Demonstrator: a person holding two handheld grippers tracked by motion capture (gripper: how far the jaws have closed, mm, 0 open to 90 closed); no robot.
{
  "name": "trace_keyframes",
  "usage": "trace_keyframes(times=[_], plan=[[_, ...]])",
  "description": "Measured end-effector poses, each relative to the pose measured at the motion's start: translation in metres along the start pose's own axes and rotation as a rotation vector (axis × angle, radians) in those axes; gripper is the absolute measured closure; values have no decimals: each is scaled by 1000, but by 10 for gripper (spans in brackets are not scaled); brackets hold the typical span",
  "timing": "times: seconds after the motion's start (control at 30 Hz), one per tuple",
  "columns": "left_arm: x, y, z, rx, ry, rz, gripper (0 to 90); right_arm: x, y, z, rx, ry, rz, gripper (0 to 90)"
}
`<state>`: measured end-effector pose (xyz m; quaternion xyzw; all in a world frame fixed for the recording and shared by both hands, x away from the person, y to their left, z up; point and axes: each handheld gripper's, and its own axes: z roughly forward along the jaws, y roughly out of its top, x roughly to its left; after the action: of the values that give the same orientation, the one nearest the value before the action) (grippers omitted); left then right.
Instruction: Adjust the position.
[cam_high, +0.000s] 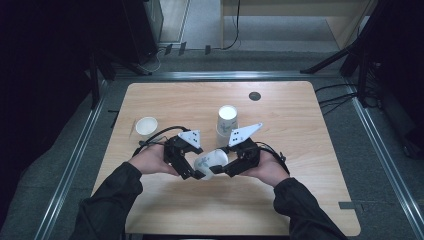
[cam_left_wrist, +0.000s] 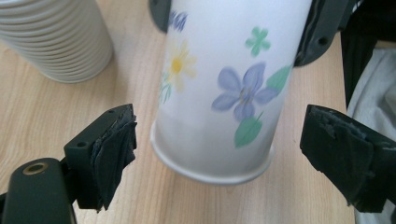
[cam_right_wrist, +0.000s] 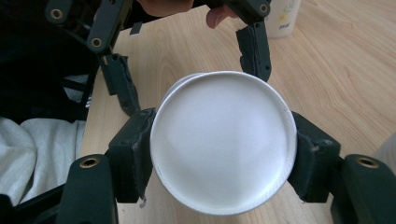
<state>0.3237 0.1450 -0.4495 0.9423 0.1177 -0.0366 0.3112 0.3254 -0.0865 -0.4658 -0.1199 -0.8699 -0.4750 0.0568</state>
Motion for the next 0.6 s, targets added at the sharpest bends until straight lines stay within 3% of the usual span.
trace_keyframes(times=[0.27,0.4,0.6], plan=[[1,-8,3,-42,11,-30,95,-1,0,-6,-24,-2,14,337],[3,-13,8,-58,-3,-54,89,-2,0,-7,-33,4,18,337],[2,-13,11,-93,-14,-57,89,-2,1,-6,-44,10,25,337]])
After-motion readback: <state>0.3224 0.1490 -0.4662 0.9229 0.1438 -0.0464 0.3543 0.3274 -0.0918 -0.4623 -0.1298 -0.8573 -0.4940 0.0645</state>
